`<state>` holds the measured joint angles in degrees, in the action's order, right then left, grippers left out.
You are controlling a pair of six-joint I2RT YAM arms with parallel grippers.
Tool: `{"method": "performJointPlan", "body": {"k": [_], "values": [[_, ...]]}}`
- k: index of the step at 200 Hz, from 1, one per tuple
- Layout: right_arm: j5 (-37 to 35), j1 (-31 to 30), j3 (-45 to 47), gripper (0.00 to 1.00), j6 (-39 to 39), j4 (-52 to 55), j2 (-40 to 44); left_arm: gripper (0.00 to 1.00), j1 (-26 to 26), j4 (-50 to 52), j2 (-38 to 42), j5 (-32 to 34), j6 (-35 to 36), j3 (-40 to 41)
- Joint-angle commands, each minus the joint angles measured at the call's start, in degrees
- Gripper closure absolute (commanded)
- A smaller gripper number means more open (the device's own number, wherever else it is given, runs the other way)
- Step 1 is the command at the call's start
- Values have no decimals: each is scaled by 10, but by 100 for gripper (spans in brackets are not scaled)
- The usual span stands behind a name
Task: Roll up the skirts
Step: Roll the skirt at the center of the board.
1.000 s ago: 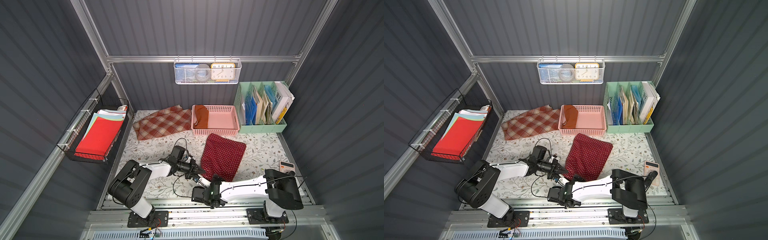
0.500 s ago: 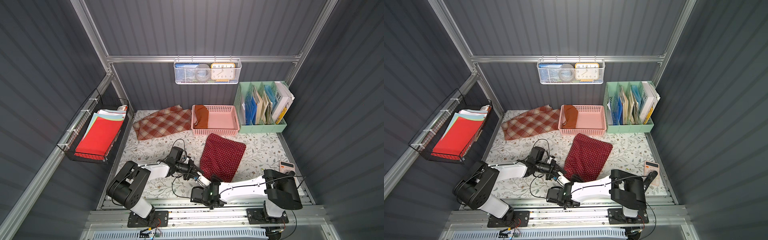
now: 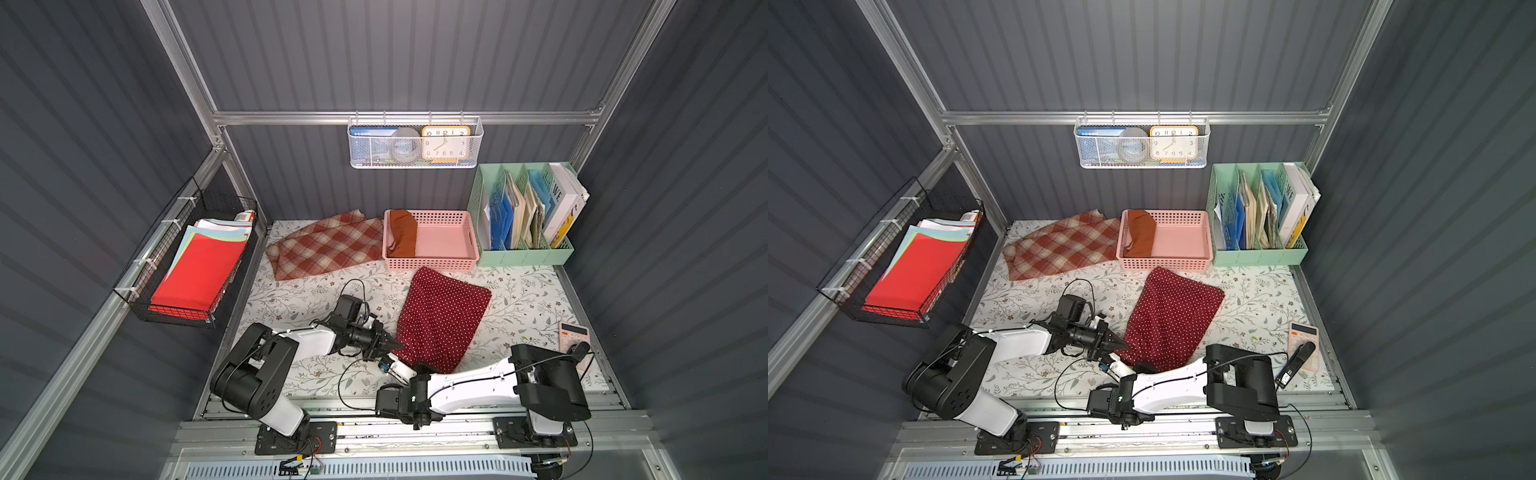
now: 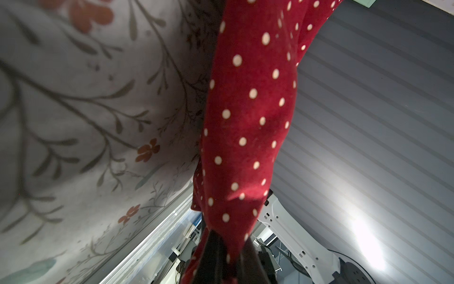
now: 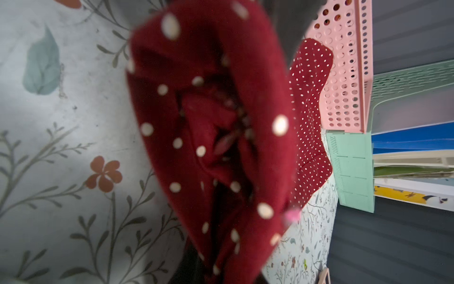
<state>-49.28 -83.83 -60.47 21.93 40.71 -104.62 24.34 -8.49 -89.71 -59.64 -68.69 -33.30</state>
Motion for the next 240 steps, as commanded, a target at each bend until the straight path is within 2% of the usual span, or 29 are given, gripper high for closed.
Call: {"method": "performJointPlan", "body": {"k": [1,6,13,16,30,42,55,62,86,106,127,147,170,195,197,219,240], "values": [[18,4,-8,90,-16,0,-10,100,-14,36,22,-10,37,0],[25,5,-6,93,-21,-5,-10,100,-16,38,23,-11,40,1],[30,7,-5,97,-22,-5,-10,92,-20,41,26,-11,44,1],[32,8,-4,100,-24,-5,-11,88,-22,45,27,-10,47,0],[43,12,-2,100,-31,-8,-8,59,-34,94,38,11,82,-8],[59,15,-2,100,-39,-10,-6,41,-49,127,45,24,107,-12],[73,18,-3,100,-51,-13,-4,28,-67,154,52,37,127,-14],[83,18,-3,100,-58,-15,-2,24,-75,179,56,53,145,-18],[151,20,-2,100,-95,-26,6,20,-110,254,82,115,192,-29],[201,22,-7,100,-118,-19,15,20,-145,280,134,176,206,-27],[267,36,-2,100,-137,-28,41,20,-159,284,177,216,207,-29],[366,60,-1,100,-148,-36,78,21,-159,281,203,229,212,-26],[506,128,-7,100,-162,-40,107,21,-160,284,219,236,223,-25],[627,196,-13,100,-164,-34,100,22,-160,280,235,235,230,-18],[655,201,-13,100,-163,-33,99,22,-160,279,237,234,230,-17],[742,257,-17,100,-164,-23,79,22,-159,267,250,227,232,-7],[783,297,-20,100,-159,-24,70,23,-159,244,253,211,230,4]]}}
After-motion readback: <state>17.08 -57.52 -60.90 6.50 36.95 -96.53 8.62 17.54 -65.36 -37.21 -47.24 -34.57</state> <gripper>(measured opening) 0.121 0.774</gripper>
